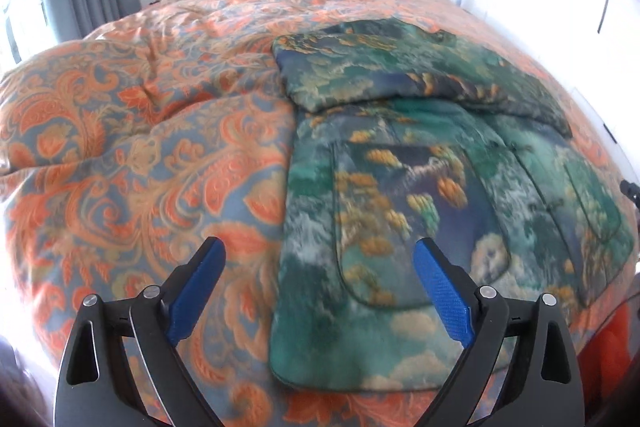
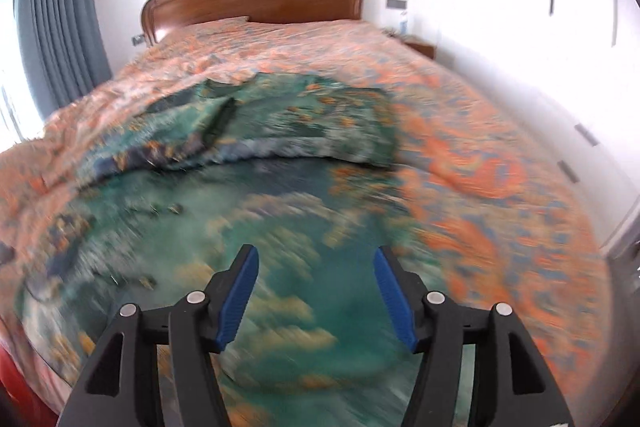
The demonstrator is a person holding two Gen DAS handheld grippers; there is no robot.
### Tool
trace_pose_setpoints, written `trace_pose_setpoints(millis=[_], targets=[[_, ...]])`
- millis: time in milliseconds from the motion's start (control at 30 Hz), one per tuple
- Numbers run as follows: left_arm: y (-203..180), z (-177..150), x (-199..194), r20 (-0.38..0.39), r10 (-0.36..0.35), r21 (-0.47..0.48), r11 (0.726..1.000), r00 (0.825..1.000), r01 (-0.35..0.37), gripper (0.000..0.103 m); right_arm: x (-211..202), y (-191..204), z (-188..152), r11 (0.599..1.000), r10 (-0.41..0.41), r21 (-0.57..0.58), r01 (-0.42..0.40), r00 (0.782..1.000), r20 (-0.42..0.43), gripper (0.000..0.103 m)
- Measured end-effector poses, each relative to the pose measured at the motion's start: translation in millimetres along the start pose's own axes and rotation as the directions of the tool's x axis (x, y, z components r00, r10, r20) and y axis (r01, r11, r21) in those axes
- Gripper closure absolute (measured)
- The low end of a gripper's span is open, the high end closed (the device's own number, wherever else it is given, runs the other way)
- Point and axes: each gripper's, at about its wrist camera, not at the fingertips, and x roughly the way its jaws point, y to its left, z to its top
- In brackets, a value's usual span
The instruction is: Fold large clothes
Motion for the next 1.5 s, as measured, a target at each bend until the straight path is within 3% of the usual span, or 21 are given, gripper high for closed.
trace_pose_setpoints(millis=[67, 233, 367, 400, 433, 500, 700, 867, 933, 1000, 1100, 1200, 1367, 1433, 1500], targets=[[-1, -4, 0, -0.003, 0.002, -0.006, 1.0, 1.0, -0.002, 0.007, -10, -8, -9, 0.999, -0.04, -0.003, 0.04, 0.999, 0.017, 0.029], [0, -10, -3, 0.004, 0.015, -0.024, 1.0, 1.0, -0.015, 0.007, -25, -22, -24, 0.993, -0.116, -0.007, 0.117, 0.992, 0.042, 0.028], [1, -13, -7, 0.014, 0.03, -0.024, 0.999, 0.999, -0.03, 0.007, -51, -16, -23, 0.991, -0.133, 0.009, 0.133, 0.978, 0.162, 0.027], [1, -13, -8, 0.014, 0.03, -0.025, 0.999, 0.999, -0.03, 0.007, -60, -14, -22, 0.99, -0.139, 0.019, 0.138, 0.968, 0.211, 0.024], [2, -14, -8, 0.015, 0.03, -0.029, 0.999, 0.999, -0.03, 0.007, -64, -12, -19, 0.99, -0.144, 0.027, 0.142, 0.961, 0.236, 0.015], [3, -14, -9, 0.013, 0.028, -0.034, 0.999, 1.0, -0.027, 0.007, -68, -10, -17, 0.988, -0.156, 0.049, 0.149, 0.95, 0.271, 0.012], [8, -16, -12, 0.008, 0.025, -0.038, 0.999, 1.0, -0.024, 0.007, -60, -14, -21, 0.994, -0.074, 0.094, 0.054, 0.972, 0.223, 0.012], [41, -12, -3, -0.066, -0.122, -0.168, 0.98, 0.99, 0.109, 0.005, -45, -31, -17, 0.986, 0.063, 0.148, -0.08, 0.992, 0.112, 0.012], [58, -13, 2, -0.082, -0.144, -0.23, 0.966, 0.986, 0.122, 0.005, -40, -49, -11, 0.973, 0.134, 0.178, -0.147, 0.988, 0.08, 0.012], [72, -16, 8, -0.1, -0.143, -0.271, 0.956, 0.985, 0.112, 0.005, -36, -67, -7, 0.962, 0.168, 0.21, -0.173, 0.985, 0.042, 0.012], [75, -23, 18, -0.133, -0.179, -0.294, 0.947, 0.975, 0.133, 0.005, -19, -98, -7, 0.947, 0.195, 0.279, -0.156, 0.974, -0.115, 0.012], [66, -29, 32, -0.178, -0.194, -0.268, 0.953, 0.965, 0.142, 0.005, 2, -119, -17, 0.93, 0.243, 0.328, -0.167, 0.948, -0.206, 0.012], [42, -33, 52, -0.227, -0.137, -0.18, 0.979, 0.964, 0.097, 0.005, 33, -132, -29, 0.919, 0.288, 0.353, -0.175, 0.91, -0.299, 0.012], [35, -31, 56, -0.238, -0.163, -0.164, 0.978, 0.958, 0.126, 0.005, 49, -128, -35, 0.902, 0.368, 0.362, -0.236, 0.859, -0.356, 0.012], [28, -30, 58, -0.252, -0.223, -0.163, 0.969, 0.942, 0.186, 0.006, 64, -119, -43, 0.904, 0.382, 0.354, -0.239, 0.821, -0.424, 0.012]])
